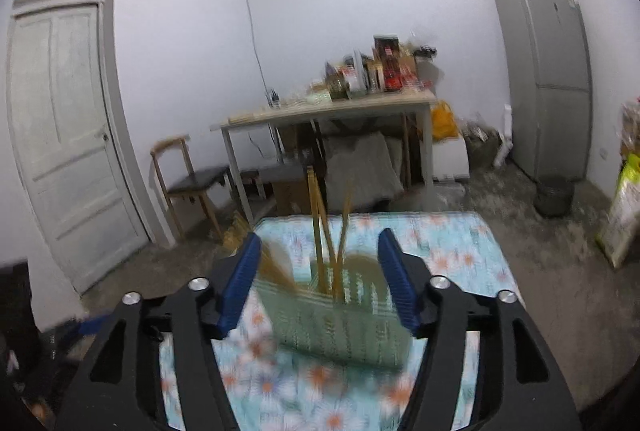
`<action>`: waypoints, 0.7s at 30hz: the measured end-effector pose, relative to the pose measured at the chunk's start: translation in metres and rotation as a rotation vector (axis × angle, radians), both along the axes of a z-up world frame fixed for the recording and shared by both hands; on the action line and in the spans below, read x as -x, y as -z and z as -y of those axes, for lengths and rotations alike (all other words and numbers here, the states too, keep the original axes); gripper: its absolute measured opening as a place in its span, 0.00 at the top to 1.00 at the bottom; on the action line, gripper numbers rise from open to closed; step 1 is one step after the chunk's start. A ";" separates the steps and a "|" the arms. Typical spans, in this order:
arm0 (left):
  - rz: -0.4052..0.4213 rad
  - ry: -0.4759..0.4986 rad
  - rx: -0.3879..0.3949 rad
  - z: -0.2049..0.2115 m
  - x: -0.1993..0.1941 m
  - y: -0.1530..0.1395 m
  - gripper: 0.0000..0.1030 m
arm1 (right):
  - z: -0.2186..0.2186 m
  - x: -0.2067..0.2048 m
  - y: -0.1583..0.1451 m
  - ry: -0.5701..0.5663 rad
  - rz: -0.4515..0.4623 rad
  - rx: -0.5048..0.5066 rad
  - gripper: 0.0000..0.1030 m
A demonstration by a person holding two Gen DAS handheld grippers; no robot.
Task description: Organize utensils
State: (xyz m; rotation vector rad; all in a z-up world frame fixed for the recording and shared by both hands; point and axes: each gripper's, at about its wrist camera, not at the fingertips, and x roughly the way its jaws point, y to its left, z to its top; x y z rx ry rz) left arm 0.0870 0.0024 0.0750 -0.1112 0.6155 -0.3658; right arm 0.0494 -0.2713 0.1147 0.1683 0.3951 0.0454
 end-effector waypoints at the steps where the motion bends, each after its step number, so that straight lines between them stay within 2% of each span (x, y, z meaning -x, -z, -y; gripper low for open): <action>1: -0.005 -0.004 -0.011 0.002 0.002 0.002 0.09 | -0.003 0.007 0.008 0.009 -0.025 0.005 0.35; 4: -0.008 -0.014 -0.033 0.006 0.007 0.006 0.09 | -0.016 0.025 0.036 0.051 -0.138 0.046 0.31; 9: -0.006 -0.039 -0.087 0.012 0.013 0.009 0.09 | -0.032 0.040 0.062 0.094 -0.249 0.089 0.25; 14: 0.002 -0.110 -0.136 0.010 0.020 0.008 0.08 | -0.038 0.050 0.068 0.145 -0.256 0.110 0.14; 21: -0.021 -0.231 -0.221 0.007 0.016 0.008 0.08 | -0.037 0.051 0.071 0.220 -0.279 0.164 0.09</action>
